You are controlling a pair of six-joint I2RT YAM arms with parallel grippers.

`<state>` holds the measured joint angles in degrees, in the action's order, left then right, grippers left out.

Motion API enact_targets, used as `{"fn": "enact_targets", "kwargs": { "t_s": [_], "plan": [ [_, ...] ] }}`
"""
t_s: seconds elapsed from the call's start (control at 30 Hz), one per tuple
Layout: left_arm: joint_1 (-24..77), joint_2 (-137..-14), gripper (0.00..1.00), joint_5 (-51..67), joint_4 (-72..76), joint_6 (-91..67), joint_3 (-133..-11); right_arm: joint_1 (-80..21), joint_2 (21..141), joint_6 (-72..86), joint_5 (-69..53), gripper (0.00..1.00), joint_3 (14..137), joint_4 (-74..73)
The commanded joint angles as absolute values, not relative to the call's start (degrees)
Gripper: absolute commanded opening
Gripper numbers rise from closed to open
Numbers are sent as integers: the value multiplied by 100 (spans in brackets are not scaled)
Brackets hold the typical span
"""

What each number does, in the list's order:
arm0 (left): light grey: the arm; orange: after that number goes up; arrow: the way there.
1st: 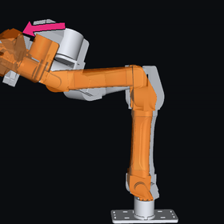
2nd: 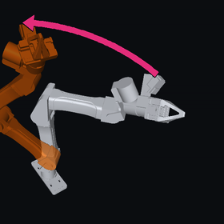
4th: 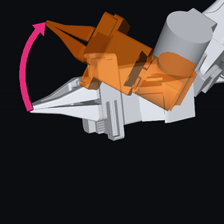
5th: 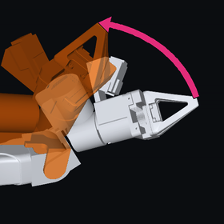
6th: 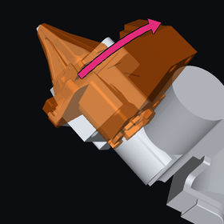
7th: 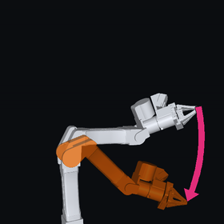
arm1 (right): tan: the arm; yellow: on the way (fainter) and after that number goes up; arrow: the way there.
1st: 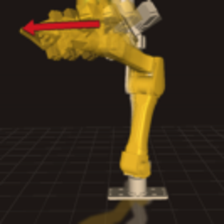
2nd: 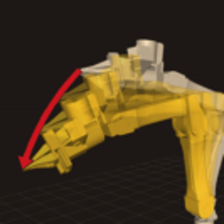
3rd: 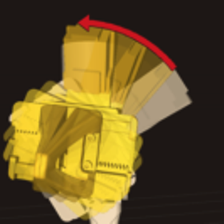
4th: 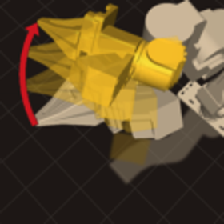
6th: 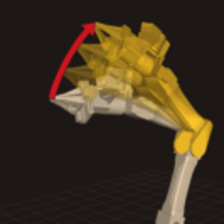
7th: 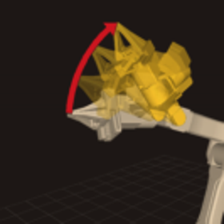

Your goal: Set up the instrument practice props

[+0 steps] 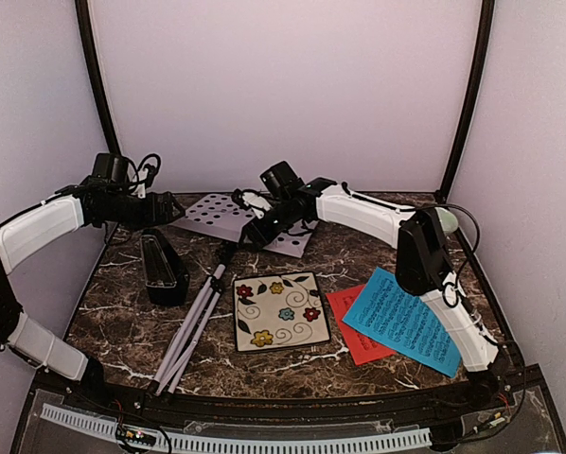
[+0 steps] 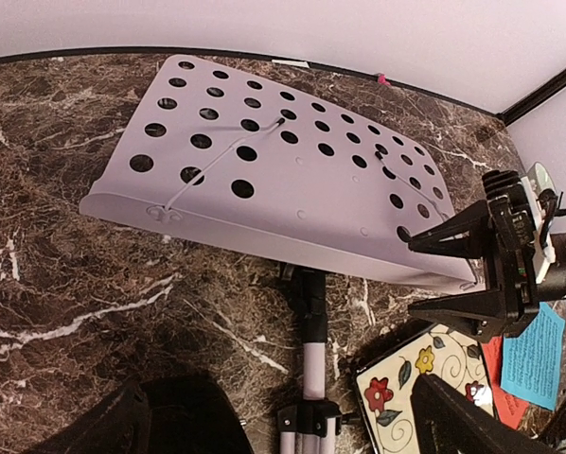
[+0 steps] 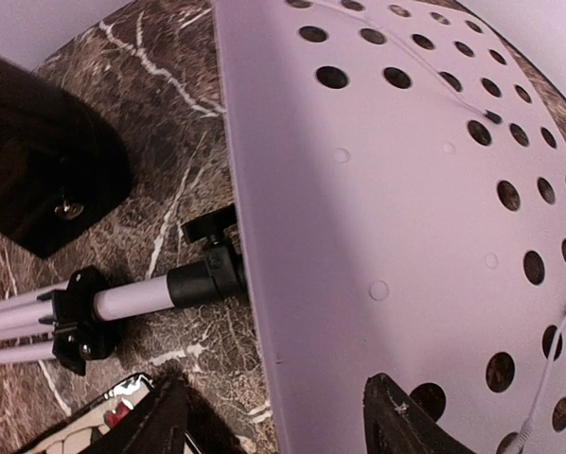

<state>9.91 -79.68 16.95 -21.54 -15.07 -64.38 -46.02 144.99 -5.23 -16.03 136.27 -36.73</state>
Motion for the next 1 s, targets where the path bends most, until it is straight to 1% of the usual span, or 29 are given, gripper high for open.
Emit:
{"fn": "enact_targets", "kwargs": {
  "t_s": [0.0, 0.17, 0.27, 0.5, 0.67, 0.73, 0.8, 0.9, 0.97],
  "plan": [
    [1006, -7772, 99, 1775, -2059, -1494, -6350, -4621, 14631, -495, -1941, 58, 13781, -3565],
    [1009, -7777, 99, 1850, -2015, -1517, -6315, -4656, 14601, -559, -2207, 46, 13740, -3624],
    [1009, -7779, 99, 1876, -1991, -1537, -6289, -4682, 14637, -584, -2310, 36, 13733, -3678],
    [1010, -7761, 99, 1932, -1939, -1563, -6255, -4677, 14516, -640, -2361, 23, 13572, -3938],
    [1003, -7749, 99, 1960, -1889, -1590, -6224, -4679, 14377, -710, -2154, 15, 13635, -4511],
    [1004, -7735, 99, 1970, -1858, -1600, -6185, -4680, 14376, -712, -2067, 11, 13735, -4816],
    [1008, -7717, 99, 1964, -1840, -1607, -6148, -4684, 14386, -704, -1984, 5, 13825, -5113],
    [1011, -7708, 99, 1978, -1805, -1624, -6102, -4676, 14355, -639, -1911, 3, 13821, -5358],
    [1006, -7708, 99, 2002, -1775, -1634, -6085, -4677, 14372, -551, -1837, 7, 13823, -5374]
  ]
}}
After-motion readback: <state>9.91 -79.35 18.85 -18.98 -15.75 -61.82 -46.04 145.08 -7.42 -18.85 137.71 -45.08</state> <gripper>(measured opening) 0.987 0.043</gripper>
